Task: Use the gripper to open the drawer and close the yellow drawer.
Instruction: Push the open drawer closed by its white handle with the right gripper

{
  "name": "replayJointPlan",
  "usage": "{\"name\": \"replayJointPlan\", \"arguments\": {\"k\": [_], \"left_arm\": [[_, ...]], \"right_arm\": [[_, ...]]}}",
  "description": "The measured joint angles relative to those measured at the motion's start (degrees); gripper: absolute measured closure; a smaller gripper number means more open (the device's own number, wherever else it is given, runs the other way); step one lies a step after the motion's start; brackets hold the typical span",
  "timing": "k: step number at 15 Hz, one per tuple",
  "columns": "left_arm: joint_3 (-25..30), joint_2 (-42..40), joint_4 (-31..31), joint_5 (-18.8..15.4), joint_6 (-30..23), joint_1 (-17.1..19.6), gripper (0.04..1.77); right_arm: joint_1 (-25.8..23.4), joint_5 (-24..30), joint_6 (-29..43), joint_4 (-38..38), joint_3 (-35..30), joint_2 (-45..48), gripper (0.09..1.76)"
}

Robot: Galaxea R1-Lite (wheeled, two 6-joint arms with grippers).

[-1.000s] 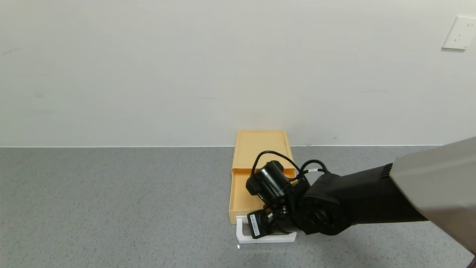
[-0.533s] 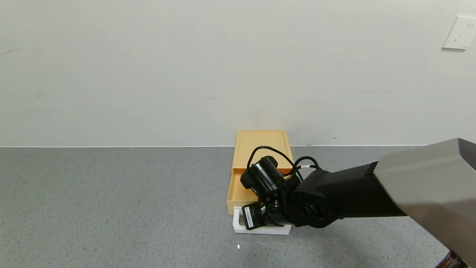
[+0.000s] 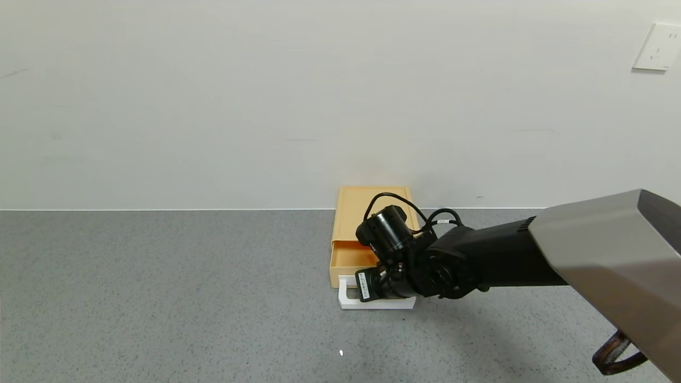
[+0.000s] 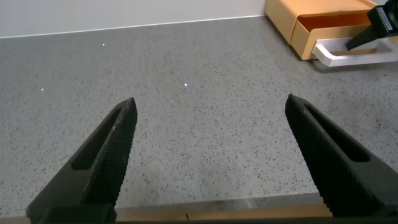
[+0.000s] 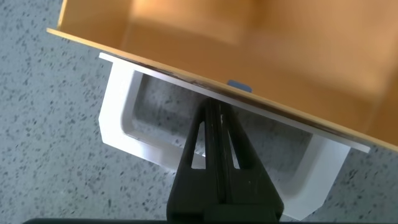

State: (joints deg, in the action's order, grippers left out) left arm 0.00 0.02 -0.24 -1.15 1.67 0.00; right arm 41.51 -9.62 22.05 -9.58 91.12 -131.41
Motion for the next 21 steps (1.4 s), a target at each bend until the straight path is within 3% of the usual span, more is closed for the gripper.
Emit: {"name": "replayJointPlan", "arguments": {"k": [14,21], "left_arm": [[0.00,0.00,0.02,-0.04,0.01,0.00,0.09],[0.00,0.00,0.02,0.02,0.09,0.00,0.09]], "right_arm": [[-4.00,-0.02,-2.74,-0.04,11.35,-5.60,1.73],[-4.41,0.00,-3.58,0.02,12.73,-6.42,1.73]]}}
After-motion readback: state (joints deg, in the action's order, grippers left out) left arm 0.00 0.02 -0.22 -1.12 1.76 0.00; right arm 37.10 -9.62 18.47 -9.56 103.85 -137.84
